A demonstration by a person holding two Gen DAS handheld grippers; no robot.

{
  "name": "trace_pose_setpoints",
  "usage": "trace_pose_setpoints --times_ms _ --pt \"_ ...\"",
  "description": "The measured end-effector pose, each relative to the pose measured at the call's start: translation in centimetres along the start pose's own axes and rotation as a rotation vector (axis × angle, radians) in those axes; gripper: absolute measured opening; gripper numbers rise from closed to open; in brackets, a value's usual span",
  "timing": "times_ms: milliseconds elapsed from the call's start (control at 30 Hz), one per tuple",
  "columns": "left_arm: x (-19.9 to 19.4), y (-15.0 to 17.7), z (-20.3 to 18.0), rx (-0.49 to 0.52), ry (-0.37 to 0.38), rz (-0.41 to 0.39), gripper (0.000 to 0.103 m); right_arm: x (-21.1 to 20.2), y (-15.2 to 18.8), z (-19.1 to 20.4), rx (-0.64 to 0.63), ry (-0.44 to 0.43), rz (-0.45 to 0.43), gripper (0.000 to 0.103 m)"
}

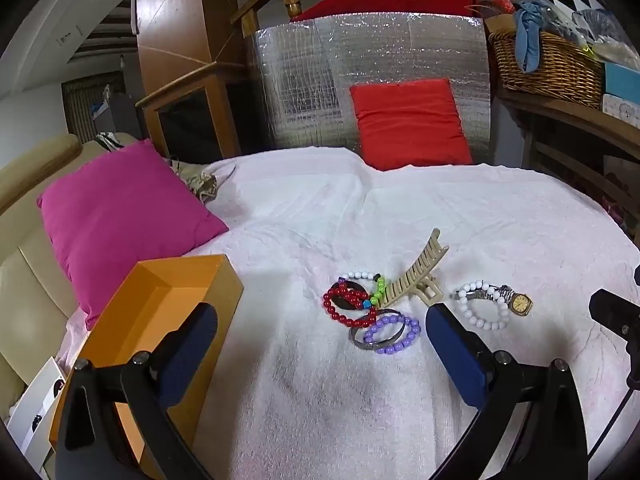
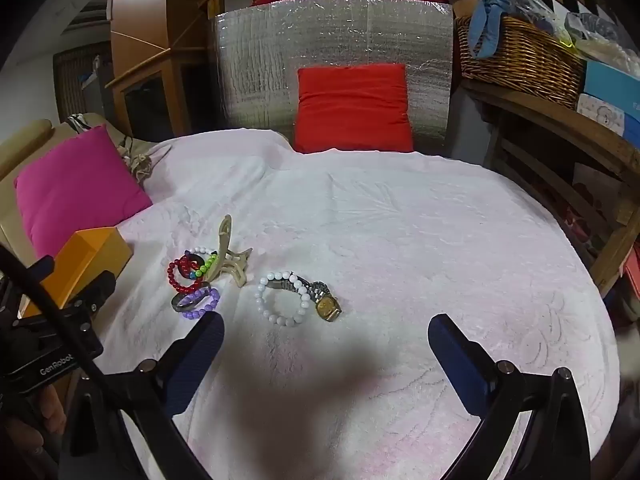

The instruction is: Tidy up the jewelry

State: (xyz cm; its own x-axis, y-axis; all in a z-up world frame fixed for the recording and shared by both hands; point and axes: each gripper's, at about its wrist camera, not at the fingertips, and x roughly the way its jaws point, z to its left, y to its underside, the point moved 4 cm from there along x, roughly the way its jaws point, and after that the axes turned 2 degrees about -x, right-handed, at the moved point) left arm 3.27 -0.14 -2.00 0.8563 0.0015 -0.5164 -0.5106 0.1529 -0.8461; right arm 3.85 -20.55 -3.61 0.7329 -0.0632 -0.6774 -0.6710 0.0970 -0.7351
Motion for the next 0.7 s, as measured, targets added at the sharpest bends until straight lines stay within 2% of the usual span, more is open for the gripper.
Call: trace_pose_setpoints --times_ms 233,700 --pt "-0.71 0.15 -1.07 0.031 0.006 -0.02 0.103 -0.63 0.11 -0.14 -0.021 0.011 -0.006 0.103" --pt "-0.23 0.21 -0.44 -0.007 0.001 -0.003 0.103 -0.49 0.27 -0.21 -0.018 0.012 -0.002 0.103"
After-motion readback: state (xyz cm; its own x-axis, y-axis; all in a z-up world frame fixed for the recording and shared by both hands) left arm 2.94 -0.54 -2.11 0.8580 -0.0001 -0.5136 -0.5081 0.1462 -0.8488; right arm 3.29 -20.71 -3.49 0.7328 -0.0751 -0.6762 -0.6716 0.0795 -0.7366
